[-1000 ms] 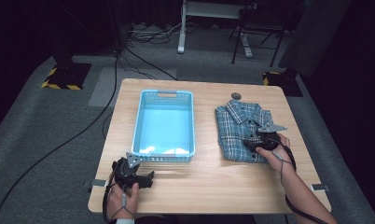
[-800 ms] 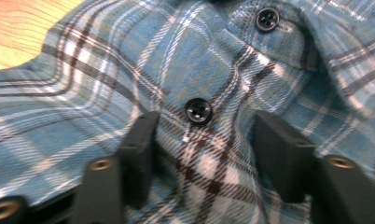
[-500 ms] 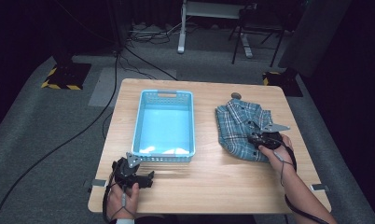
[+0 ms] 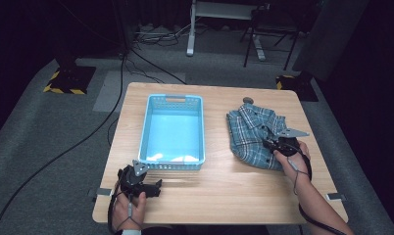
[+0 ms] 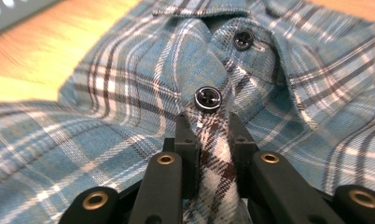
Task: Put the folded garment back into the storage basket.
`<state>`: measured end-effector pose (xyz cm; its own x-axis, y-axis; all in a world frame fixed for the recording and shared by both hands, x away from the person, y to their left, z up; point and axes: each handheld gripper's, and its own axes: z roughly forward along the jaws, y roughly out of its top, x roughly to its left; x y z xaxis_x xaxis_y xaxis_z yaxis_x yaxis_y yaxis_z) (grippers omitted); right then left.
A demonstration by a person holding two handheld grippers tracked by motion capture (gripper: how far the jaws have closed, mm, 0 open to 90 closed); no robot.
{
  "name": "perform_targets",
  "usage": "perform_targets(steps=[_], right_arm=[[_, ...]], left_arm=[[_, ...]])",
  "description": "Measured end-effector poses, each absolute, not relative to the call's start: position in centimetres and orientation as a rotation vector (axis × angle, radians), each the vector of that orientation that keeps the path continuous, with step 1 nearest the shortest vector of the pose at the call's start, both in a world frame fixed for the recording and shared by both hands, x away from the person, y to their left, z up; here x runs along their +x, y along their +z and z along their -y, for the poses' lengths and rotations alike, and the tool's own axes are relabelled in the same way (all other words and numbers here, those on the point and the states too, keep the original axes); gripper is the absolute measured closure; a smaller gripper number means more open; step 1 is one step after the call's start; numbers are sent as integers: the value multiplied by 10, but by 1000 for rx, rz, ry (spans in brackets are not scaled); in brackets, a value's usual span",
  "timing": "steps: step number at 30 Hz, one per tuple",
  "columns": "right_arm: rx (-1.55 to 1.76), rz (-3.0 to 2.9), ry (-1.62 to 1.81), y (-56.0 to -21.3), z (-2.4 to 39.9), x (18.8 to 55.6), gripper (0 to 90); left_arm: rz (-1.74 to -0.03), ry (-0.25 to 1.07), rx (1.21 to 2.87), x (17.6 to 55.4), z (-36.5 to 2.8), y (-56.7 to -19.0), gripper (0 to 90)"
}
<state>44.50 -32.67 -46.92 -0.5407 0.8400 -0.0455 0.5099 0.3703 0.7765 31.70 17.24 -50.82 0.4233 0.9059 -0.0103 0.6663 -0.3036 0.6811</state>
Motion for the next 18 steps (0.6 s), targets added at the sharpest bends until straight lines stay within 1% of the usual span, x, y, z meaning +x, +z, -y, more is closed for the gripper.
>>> perform_targets(steps=[18], right_arm=[[1166,-2095,1140,-421,333,438,797]], left_arm=[[-1323,509,2071,317,-172,-508,3]])
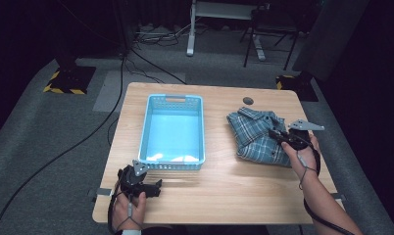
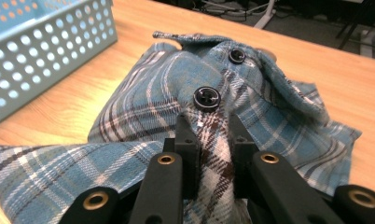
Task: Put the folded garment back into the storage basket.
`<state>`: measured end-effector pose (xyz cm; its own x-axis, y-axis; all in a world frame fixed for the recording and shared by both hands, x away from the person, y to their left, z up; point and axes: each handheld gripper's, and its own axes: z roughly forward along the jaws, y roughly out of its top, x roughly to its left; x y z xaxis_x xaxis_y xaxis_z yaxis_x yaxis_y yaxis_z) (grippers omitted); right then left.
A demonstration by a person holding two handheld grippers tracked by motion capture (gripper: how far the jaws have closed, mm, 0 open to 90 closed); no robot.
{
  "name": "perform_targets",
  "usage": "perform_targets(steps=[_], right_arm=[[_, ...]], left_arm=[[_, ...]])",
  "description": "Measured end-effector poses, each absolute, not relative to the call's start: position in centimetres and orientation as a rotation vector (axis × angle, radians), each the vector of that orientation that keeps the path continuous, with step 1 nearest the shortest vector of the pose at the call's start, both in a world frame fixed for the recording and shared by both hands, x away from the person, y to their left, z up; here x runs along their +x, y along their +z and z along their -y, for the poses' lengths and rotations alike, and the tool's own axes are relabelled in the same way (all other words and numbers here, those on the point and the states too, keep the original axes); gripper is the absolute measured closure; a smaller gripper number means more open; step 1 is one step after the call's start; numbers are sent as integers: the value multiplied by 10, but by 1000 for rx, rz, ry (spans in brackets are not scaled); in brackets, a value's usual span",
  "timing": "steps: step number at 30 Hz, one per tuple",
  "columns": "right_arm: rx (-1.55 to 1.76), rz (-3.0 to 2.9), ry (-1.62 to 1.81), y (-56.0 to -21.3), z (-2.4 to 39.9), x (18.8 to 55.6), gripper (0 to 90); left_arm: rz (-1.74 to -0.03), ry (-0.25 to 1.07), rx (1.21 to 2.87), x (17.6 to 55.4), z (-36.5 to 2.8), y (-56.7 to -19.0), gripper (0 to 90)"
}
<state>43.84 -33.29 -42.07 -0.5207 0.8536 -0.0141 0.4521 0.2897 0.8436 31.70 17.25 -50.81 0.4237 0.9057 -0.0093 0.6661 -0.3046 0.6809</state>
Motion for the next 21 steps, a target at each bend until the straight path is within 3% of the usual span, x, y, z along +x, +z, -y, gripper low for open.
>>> perform_targets(steps=[21], right_arm=[[1128,-2037,1137,-383,337,432,796]], left_arm=[[-1323,508,2070,317,-172,-508,3]])
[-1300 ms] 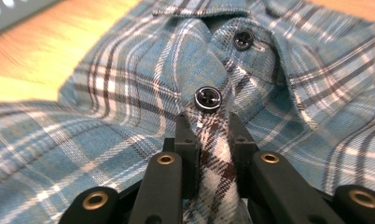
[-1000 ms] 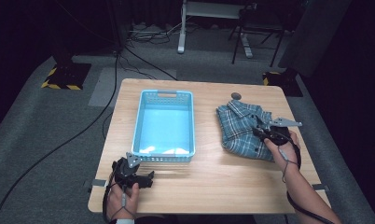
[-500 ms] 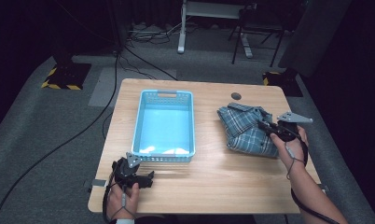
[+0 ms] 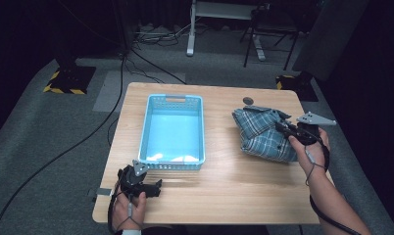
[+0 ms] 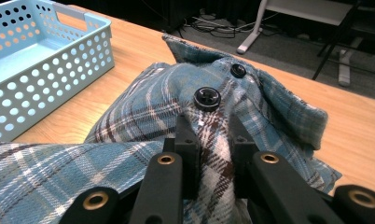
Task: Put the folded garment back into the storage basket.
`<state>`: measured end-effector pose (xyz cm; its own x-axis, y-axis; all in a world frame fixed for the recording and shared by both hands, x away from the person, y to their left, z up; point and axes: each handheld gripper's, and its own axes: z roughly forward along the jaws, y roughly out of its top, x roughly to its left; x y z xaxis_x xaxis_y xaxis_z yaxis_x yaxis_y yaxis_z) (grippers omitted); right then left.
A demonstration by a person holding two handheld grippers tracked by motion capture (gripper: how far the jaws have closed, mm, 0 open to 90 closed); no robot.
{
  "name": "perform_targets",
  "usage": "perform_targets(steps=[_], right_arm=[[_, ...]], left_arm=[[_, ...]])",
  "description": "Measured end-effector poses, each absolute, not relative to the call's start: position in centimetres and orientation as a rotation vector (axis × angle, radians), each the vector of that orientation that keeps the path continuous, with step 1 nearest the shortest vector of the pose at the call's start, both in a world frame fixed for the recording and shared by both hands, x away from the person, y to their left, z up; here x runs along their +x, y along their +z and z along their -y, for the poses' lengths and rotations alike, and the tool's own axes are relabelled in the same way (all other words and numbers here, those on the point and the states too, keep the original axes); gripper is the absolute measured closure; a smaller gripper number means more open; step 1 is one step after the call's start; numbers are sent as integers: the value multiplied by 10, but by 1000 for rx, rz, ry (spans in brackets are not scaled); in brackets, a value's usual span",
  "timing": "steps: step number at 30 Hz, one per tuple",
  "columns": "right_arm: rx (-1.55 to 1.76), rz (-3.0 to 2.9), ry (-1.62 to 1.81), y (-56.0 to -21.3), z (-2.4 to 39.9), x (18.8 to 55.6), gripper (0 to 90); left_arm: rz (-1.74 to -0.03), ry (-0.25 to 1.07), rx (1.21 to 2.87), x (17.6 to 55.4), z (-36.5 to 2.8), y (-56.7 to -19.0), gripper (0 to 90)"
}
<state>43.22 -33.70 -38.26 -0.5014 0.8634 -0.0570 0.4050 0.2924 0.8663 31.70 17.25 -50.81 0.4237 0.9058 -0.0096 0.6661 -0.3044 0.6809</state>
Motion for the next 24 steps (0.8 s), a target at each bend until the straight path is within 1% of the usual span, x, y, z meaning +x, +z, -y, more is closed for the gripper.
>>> perform_targets(steps=[11,24], right_arm=[[1109,-2013,1148,-363,337,435,796],[1085,-1999,1181,-347,326,440,796]], left_arm=[[-1323,508,2070,317,-172,-508,3],[-1323,509,2070,317,-172,-508,3]])
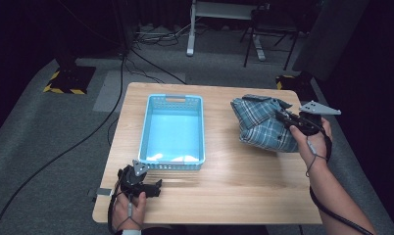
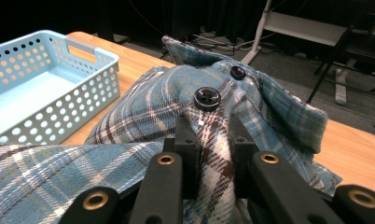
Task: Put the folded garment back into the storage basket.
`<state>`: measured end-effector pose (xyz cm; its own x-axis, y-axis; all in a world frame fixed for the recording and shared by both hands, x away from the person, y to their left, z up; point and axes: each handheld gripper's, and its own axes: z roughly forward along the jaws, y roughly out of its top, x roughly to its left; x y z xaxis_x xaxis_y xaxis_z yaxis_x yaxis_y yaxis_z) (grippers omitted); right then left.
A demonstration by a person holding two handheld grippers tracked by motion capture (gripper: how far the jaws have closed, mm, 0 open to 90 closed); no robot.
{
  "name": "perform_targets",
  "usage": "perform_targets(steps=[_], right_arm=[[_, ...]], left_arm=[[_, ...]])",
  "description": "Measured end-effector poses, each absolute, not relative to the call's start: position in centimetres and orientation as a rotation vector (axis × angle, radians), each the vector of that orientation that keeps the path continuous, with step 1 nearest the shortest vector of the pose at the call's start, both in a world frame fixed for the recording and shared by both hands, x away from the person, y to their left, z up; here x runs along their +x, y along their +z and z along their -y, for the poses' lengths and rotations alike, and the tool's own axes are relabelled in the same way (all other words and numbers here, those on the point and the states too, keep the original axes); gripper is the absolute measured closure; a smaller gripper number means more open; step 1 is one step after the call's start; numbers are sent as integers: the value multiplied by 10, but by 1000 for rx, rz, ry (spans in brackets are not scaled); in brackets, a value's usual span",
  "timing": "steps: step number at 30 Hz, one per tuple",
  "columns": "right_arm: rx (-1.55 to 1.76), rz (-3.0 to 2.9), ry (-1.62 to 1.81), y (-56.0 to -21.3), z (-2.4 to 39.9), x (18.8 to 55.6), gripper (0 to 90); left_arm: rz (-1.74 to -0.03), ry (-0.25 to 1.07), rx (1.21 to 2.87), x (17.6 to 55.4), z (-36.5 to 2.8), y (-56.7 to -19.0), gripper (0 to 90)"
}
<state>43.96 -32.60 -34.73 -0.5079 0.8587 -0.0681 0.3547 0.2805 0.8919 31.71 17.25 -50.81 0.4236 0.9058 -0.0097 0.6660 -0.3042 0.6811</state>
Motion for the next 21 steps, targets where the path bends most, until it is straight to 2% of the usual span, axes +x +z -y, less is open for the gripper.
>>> perform_targets(steps=[21], right_arm=[[1054,-1975,1237,-325,303,452,796]], left_arm=[[-1323,509,2070,317,-172,-508,3]])
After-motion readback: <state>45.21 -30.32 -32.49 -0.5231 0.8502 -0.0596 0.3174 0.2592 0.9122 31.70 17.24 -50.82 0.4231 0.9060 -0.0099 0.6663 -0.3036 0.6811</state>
